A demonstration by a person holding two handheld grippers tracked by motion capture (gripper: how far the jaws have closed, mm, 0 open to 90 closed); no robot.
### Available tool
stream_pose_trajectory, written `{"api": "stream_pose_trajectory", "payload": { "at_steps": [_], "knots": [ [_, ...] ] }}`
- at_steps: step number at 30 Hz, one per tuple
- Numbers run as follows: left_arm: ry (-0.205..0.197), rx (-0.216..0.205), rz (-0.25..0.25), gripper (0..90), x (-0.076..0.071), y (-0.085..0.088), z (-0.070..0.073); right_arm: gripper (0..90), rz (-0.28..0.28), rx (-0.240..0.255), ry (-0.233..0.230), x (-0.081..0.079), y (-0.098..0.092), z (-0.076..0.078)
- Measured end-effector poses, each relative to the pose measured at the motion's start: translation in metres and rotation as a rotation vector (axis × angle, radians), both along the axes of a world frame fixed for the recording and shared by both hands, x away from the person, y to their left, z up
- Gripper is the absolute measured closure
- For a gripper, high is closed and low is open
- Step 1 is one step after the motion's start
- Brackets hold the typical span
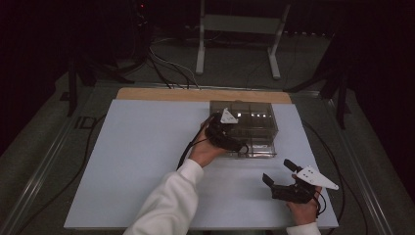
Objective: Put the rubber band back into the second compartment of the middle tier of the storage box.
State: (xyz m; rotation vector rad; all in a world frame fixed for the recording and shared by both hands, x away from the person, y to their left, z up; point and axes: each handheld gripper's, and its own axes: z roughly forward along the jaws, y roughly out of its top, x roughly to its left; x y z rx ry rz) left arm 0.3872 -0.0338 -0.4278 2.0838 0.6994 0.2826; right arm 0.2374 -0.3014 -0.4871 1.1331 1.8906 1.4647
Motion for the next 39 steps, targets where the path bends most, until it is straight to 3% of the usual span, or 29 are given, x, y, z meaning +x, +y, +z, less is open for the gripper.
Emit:
{"api": "stream_pose_trajectory", "payload": {
  "at_steps": [5,14,23,32,39],
  "knots": [
    [-0.009,-0.005,0.066,1.9,0.001,0.017,0.005,0.9,-0.001,-0.001,0.0,0.0,0.0,0.0],
    [-0.074,-0.02,0.103,1.0,-0.006,0.05,0.017,0.9,-0.002,-0.001,0.001,0.0,0.0,0.0],
    [-0.098,-0.036,0.151,1.0,-0.014,0.089,0.027,0.9,-0.002,-0.002,0.002,0.0,0.0,0.0],
    [-0.165,-0.018,0.211,1.0,-0.034,0.13,0.031,0.9,-0.002,-0.005,0.002,0.0,0.001,0.0],
    [-0.211,-0.025,0.258,1.0,-0.065,0.17,0.015,0.9,-0.002,-0.007,0.003,0.0,0.001,-0.001]
  ]
}}
